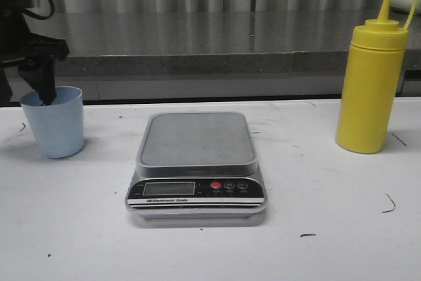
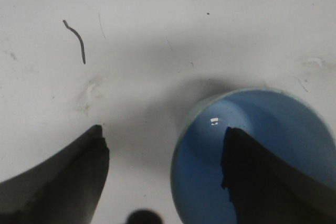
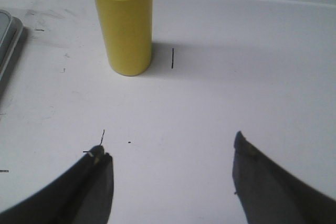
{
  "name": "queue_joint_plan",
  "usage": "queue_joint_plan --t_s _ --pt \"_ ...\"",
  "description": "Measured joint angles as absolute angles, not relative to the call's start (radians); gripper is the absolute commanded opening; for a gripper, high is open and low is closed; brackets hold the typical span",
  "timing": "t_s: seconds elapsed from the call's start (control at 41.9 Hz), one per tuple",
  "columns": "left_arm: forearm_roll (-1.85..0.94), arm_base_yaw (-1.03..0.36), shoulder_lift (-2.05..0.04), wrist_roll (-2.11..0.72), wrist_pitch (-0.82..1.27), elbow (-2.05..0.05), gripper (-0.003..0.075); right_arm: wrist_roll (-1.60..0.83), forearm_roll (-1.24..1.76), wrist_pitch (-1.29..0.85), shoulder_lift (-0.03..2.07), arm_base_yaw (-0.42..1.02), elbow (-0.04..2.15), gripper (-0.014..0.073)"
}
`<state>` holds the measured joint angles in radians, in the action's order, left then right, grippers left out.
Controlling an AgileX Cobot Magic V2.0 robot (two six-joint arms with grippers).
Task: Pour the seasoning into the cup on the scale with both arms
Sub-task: 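Lower the left gripper onto the light blue cup and grasp its rim, then lift the blue cup with the left gripper and set it on the scale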
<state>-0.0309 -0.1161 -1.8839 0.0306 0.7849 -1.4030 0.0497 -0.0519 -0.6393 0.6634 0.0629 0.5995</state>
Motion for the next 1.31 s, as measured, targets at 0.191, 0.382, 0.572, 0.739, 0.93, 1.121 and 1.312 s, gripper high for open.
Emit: queue_joint_plan --t_s 0.191,0.382,0.572,0.739,0.93,1.121,1.312 --pt "-0.033 -0.116 -1.913 0.031 0.763 -1.407 0.0258 0.050 -0.052 -0.639 0.663 0.063 0.599 0.0507" --pt "-0.033 -0.116 -1.913 0.031 0.765 -1.407 0.0090 0.050 -0.052 -0.639 0.663 0.063 0.599 0.0507" --pt "-0.034 -0.116 -1.911 0.031 0.786 -1.420 -0.0020 0.050 -0.052 -0.639 0.663 0.063 0.599 0.0507" --pt "-0.035 -0.122 -1.855 0.031 0.821 -1.420 -0.0020 0.050 -0.052 -0.639 0.663 0.063 0.599 0.0507" --pt "-0.033 -0.169 -1.711 0.029 0.834 -1.420 -0.0020 0.050 -0.052 -0.639 0.663 0.063 0.599 0.0507" --pt "-0.033 -0.301 -1.626 0.029 0.845 -1.432 -0.0020 0.050 -0.052 -0.639 0.663 0.063 0.599 0.0507" --pt "-0.035 -0.443 -1.688 0.029 0.848 -1.482 -0.0020 0.050 -0.052 -0.639 0.663 0.063 0.599 0.0507"
